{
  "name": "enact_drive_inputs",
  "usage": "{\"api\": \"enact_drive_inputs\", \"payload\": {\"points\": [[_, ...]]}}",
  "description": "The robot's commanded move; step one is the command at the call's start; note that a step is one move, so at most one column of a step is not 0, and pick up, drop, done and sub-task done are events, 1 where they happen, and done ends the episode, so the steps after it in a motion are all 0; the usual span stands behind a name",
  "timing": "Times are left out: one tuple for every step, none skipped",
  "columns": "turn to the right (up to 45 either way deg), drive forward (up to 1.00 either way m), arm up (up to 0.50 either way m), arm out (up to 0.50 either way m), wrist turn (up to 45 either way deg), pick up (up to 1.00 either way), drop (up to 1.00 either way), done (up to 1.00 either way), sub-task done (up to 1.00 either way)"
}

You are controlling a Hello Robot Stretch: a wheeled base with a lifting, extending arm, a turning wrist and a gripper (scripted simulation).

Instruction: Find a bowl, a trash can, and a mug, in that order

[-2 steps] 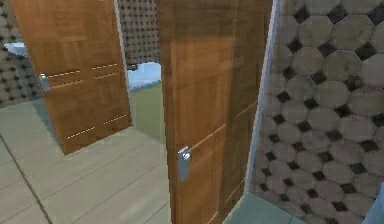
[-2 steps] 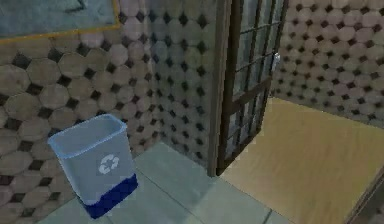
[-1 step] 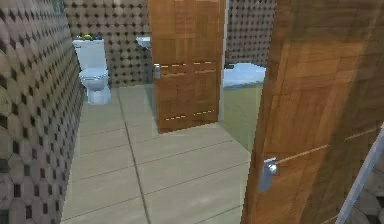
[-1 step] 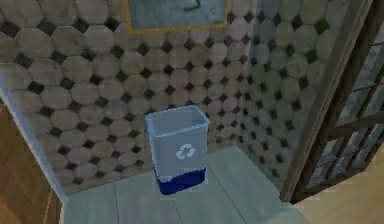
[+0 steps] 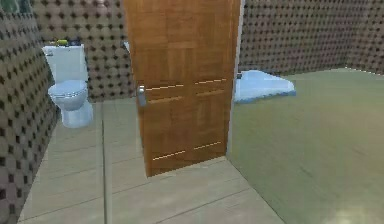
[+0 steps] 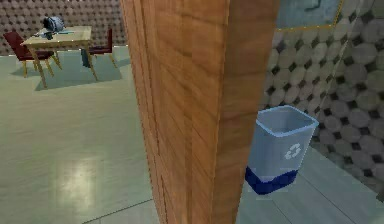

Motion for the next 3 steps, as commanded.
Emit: {"api": "enact_drive_inputs", "payload": {"points": [[-24.0, 0.0, 0.0, 0.0, 0.0, 0.0, 0.0, 0.0, 0.0], [0.0, 0.3, 0.0, 0.0, 0.0, 0.0, 0.0, 0.0, 0.0], [45.0, 0.0, 0.0, 0.0, 0.0, 0.0, 0.0, 0.0, 0.0]]}}
